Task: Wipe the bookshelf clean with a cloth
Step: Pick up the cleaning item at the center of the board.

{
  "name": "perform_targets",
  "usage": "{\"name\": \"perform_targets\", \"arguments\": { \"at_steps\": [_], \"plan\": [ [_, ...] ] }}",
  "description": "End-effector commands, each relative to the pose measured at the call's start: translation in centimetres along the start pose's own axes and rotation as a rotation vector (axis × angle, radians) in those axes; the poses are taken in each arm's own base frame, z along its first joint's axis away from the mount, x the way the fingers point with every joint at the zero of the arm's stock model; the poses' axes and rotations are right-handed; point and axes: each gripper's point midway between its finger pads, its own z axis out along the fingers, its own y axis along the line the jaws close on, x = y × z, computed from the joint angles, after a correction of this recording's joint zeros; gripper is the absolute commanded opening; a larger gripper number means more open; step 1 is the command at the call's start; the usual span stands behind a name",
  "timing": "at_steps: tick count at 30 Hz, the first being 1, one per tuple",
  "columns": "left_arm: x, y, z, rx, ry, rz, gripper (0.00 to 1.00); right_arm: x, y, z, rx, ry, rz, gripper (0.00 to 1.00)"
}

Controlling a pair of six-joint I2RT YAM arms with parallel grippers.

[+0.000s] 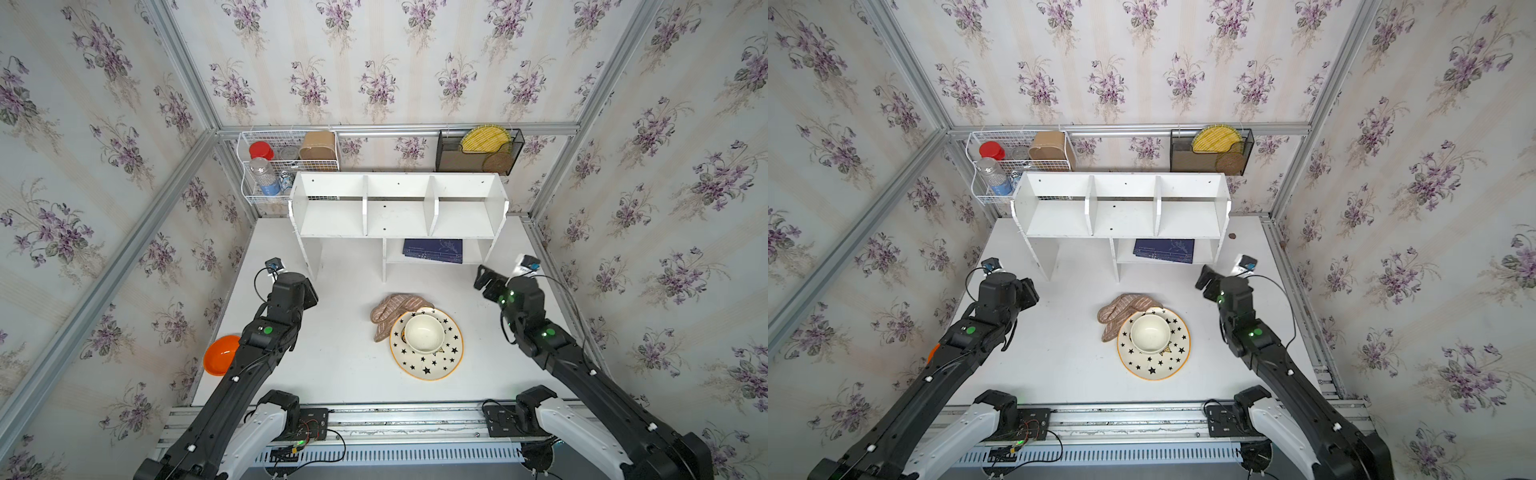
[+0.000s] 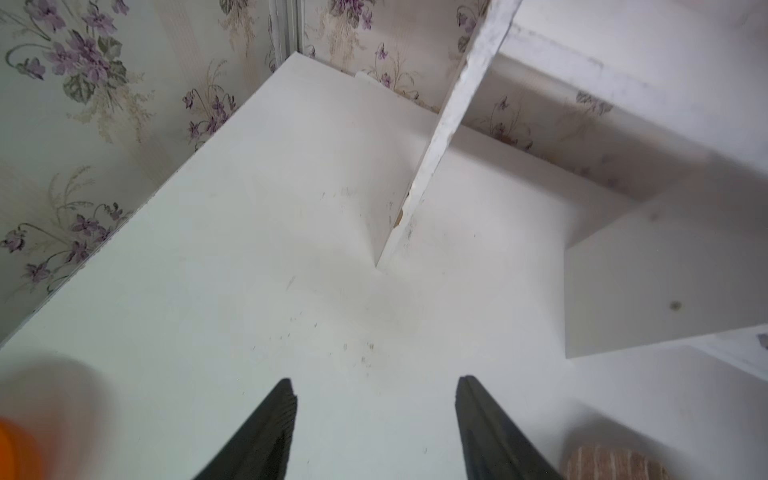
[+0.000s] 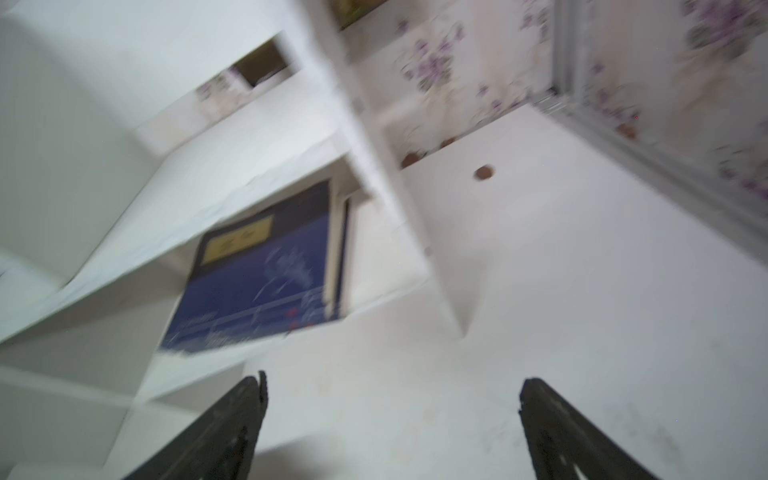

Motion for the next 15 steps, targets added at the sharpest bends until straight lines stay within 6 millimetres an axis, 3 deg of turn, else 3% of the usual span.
{"name": "perform_targets", "arguments": {
  "at_steps": [1, 5, 8, 10, 15],
  "plan": [
    [1.3, 1.1, -2.0, -0.036, 0.06, 0.003, 0.63, 4.8, 3.5, -1.6, -0.047, 0.144, 0.043, 1.0],
    [-1.4, -0.3, -4.2, 0.021, -0.015, 0.078, 0.63, 8.9, 14.0, -2.7, -0.178, 0.304, -0.148, 1.0],
    [-3.2, -1.3, -4.8, 0.047, -0.051, 0.13, 0.66, 11.4, 18.6, -1.8, -0.194, 0.403, -0.242, 1.0],
    [-4.5, -1.9, -5.3, 0.055, -0.081, 0.155, 0.67, 13.9, 19.8, -0.4, -0.163, 0.465, -0.304, 1.0],
    [-7.8, -2.5, -6.7, 0.064, -0.194, 0.166, 0.73, 17.8, 20.7, 2.0, -0.107, 0.553, -0.365, 0.97]
  ]
}}
